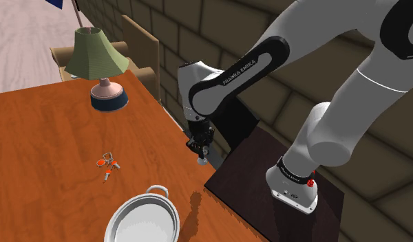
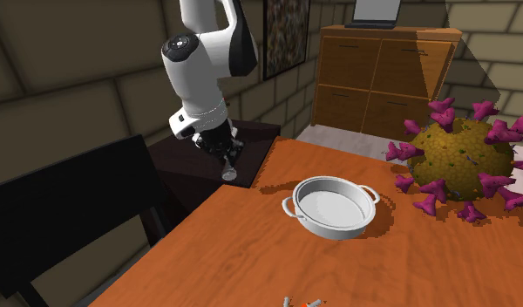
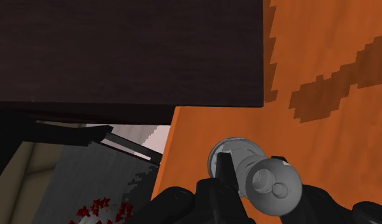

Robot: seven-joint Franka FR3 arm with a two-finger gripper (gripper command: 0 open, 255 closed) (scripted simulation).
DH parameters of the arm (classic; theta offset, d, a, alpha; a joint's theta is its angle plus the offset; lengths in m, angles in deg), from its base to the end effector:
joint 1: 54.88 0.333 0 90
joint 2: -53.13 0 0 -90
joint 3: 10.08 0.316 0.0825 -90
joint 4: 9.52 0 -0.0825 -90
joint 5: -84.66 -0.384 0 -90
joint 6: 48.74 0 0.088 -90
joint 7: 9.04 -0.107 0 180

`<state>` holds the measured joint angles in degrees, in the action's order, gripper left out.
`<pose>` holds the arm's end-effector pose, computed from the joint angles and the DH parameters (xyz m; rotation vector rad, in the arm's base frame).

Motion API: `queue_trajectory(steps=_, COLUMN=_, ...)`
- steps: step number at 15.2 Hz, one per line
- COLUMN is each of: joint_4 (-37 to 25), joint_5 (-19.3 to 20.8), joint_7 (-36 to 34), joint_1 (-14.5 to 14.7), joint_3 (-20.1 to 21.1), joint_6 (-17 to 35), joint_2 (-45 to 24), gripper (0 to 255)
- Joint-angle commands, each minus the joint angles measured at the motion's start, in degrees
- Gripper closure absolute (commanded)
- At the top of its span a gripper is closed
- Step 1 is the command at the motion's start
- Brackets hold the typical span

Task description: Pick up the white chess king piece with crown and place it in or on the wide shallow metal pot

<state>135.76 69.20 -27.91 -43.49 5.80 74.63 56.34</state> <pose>0.3652 0.1993 0.2712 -3.0463 0.0648 0.5711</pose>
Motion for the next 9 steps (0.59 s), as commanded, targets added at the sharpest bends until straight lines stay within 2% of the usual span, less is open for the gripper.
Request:
queue_trajectory(steps=1, joint_4=-0.3, joint_5=-0.1, joint_7=-0.2, joint_1=0.0, joint_3=0.0, joint_6=-1.7, joint_2=1.4, gripper=255)
queue_trajectory(steps=7, joint_4=-1.6, joint_5=-0.2, joint_7=-0.5, joint_1=0.0, joint_3=-0.3, joint_6=-6.4, joint_2=4.8, gripper=255)
queue_trajectory(steps=9, joint_4=-3.6, joint_5=-1.0, joint_7=-3.2, joint_1=1.4, joint_3=1.4, joint_6=-6.0, joint_2=3.0, gripper=255)
